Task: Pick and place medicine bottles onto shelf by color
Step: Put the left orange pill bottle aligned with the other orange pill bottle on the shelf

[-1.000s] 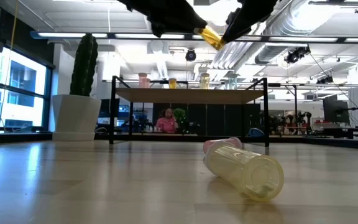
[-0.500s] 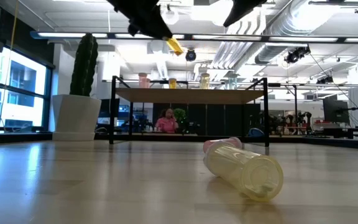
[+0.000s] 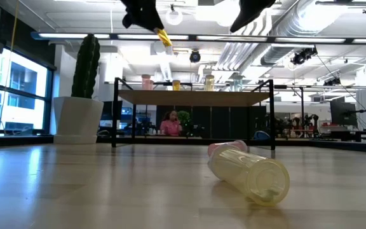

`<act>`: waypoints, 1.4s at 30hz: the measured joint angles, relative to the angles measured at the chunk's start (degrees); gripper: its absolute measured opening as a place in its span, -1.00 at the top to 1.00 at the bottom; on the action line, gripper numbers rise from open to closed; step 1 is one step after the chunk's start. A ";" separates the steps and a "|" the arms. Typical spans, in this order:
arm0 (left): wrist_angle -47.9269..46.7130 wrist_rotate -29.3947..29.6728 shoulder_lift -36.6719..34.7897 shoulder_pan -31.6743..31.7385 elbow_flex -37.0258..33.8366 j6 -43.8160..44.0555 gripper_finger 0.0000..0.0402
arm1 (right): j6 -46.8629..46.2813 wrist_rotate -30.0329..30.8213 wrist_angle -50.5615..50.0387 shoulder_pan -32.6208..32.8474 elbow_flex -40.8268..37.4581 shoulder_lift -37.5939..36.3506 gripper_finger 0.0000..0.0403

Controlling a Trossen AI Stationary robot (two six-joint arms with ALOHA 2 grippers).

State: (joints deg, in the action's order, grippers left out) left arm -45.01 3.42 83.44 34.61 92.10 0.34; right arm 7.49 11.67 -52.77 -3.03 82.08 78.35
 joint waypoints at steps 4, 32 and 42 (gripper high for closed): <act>-5.78 -0.01 2.84 0.02 7.45 -0.04 0.41 | 0.00 -0.12 -0.11 -0.67 -0.02 0.00 0.03; -19.58 -1.30 26.52 -0.17 20.87 -3.08 0.41 | -2.58 -0.73 -1.40 -0.74 -0.07 0.00 0.03; -18.23 -0.97 28.64 -0.15 20.87 -2.51 0.41 | -2.58 -0.73 -1.40 -0.74 -0.07 0.00 0.03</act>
State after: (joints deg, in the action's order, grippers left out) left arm -63.24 2.46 112.07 34.46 112.97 -2.17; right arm 4.91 10.94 -54.17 -3.77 82.02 78.35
